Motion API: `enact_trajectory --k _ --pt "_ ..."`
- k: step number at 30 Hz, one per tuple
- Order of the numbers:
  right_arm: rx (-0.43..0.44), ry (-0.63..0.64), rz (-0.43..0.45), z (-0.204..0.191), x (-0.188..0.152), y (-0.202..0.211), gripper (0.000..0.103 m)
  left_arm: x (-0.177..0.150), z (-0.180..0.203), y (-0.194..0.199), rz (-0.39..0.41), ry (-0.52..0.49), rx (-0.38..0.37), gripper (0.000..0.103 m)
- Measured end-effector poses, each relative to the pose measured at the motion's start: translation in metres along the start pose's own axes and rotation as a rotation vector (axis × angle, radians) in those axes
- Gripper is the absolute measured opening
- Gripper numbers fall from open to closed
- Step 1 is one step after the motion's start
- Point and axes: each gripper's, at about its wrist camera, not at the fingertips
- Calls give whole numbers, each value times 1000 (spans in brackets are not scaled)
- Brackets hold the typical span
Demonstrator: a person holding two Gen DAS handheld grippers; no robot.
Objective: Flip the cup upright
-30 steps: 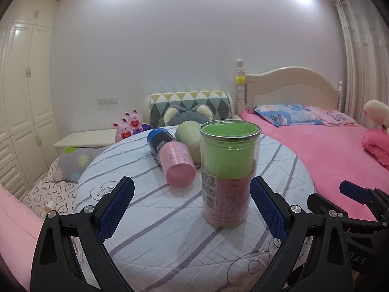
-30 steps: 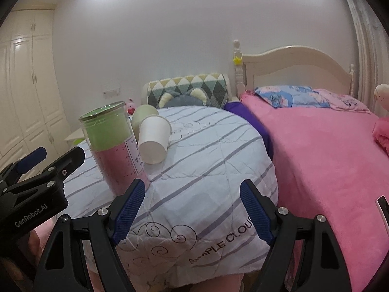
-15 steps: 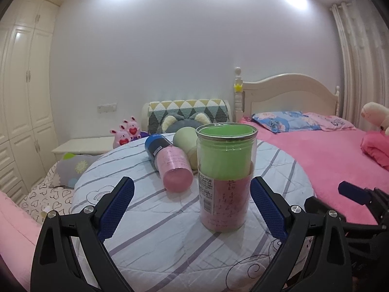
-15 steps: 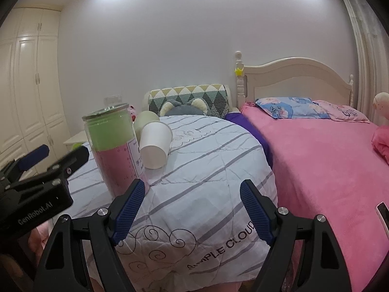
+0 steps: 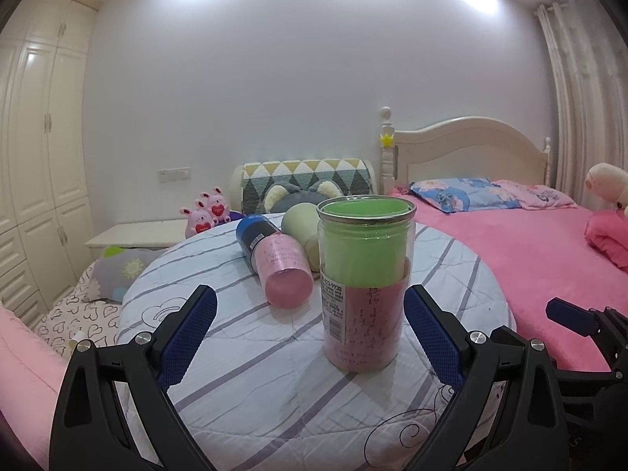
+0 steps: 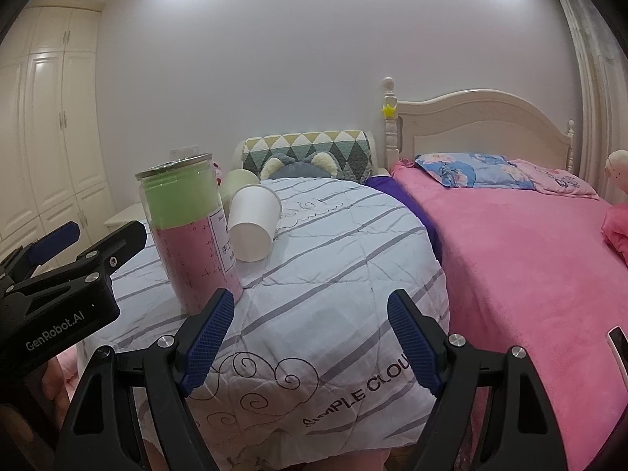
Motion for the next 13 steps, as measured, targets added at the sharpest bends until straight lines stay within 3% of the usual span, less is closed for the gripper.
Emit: enact_trajectory --k 13 --pt "1 5 -9 0 -1 0 82 0 0 -2 -10 3 8 98"
Point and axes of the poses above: each gripper's, at about its wrist camera, not at the fingertips, and y roughly against the way its jaws point, z to its right, x to its top, and after that the axes turned 7 degrees about z, right-handed
